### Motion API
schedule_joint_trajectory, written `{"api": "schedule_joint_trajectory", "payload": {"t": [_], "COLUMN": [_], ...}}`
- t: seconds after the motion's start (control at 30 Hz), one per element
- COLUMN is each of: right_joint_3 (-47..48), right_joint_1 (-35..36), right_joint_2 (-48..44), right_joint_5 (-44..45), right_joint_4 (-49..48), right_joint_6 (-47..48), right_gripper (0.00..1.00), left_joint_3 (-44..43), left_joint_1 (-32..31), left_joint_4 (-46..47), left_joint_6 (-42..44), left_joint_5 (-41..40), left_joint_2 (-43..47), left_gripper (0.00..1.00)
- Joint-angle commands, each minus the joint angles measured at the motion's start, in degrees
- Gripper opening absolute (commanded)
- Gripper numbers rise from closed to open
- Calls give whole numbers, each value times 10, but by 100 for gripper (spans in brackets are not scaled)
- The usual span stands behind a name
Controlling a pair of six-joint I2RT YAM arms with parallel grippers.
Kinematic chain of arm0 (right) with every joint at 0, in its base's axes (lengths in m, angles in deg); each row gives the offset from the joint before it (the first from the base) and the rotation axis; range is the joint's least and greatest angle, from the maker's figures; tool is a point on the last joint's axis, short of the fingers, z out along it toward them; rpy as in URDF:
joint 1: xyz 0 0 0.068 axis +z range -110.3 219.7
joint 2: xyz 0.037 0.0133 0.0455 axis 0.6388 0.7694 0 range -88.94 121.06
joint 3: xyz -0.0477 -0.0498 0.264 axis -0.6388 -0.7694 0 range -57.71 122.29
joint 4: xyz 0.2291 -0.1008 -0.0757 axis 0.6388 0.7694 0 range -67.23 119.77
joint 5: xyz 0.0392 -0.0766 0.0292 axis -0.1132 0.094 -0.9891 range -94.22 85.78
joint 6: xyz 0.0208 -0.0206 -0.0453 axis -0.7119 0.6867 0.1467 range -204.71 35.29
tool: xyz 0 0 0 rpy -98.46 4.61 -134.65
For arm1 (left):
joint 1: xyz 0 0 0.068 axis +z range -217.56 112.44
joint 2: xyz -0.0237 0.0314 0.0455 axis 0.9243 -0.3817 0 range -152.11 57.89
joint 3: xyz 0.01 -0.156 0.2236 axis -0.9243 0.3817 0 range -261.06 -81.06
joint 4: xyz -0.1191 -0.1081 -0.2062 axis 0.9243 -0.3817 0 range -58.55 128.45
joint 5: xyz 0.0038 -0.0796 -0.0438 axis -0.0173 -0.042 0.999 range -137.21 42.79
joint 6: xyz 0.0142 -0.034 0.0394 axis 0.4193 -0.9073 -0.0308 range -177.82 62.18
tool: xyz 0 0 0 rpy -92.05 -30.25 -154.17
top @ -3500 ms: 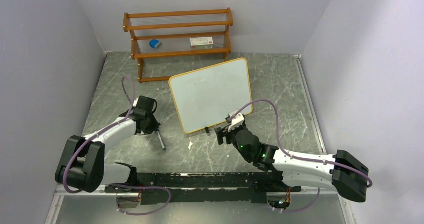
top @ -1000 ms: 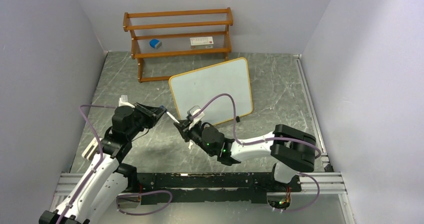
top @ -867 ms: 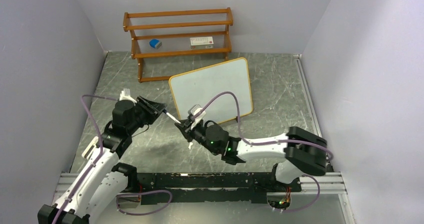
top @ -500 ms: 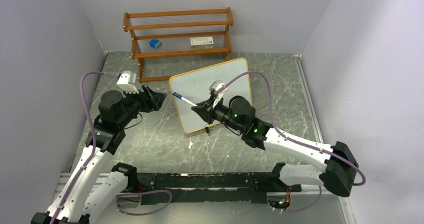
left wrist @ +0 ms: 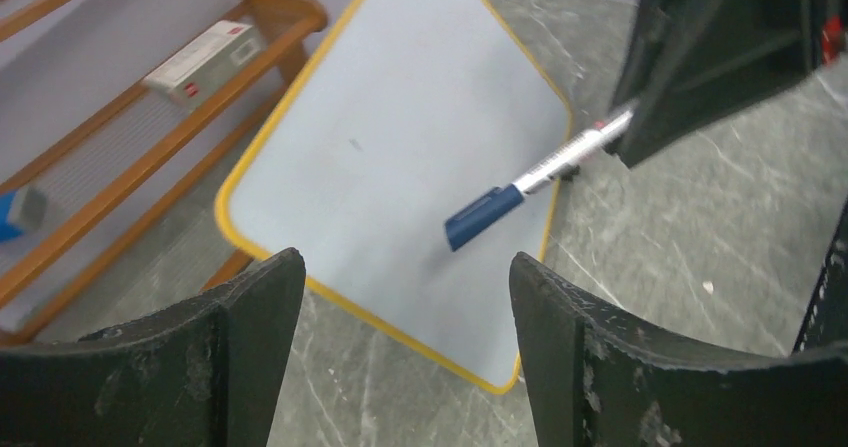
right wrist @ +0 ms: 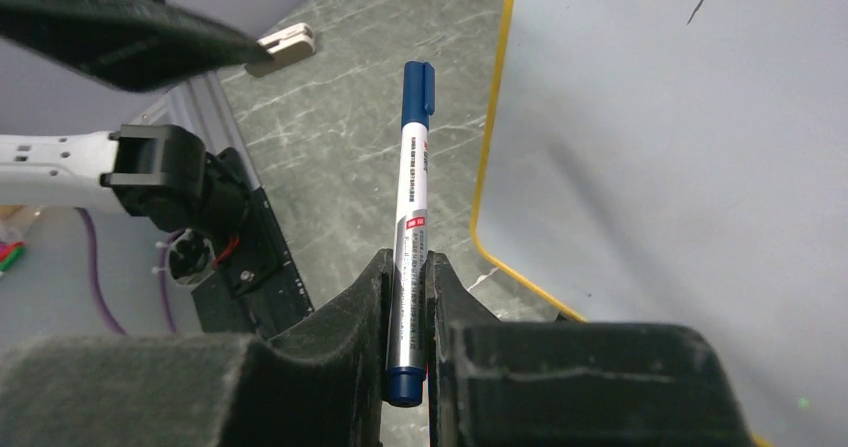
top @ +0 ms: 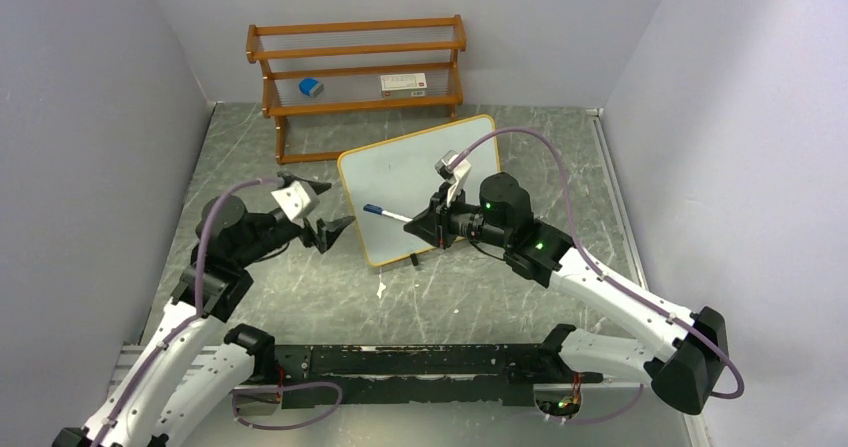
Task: Write a sentence on the whiteboard
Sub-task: Open the whiteboard marker at the center of the board.
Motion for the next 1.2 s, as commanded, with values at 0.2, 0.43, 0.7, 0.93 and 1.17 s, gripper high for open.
{"api": "schedule_joint_trajectory", "payload": {"t": [0.2,0.43,0.7,0.93,1.17], "right_joint_3": [36,37,28,21,18], "right_joint_1": [-11,-12,-13,-13,-13], "right_joint_2": [-13,-9,-11,-15,-19], "right_joint_5": [-35,-56,-64,-64,-67], "right_joint_4": [61,48,26,17,8], "right_joint_6": [-64,-98,-125,-137,-145], "right_gripper": [0,0,0,0,0], "left_joint_3": [30,81,90,92,101], "left_joint_1": [-121,-171,-240,-259,-263], "left_joint_4": [39,120,156,153,151], "left_joint_6": [211,321,384,399,409], "left_joint_5": [-57,-66,-120,-147,-167], "left_joint_2": [-19,-13,-53,-55,-57], "left_gripper": [77,71,56,35,38]}}
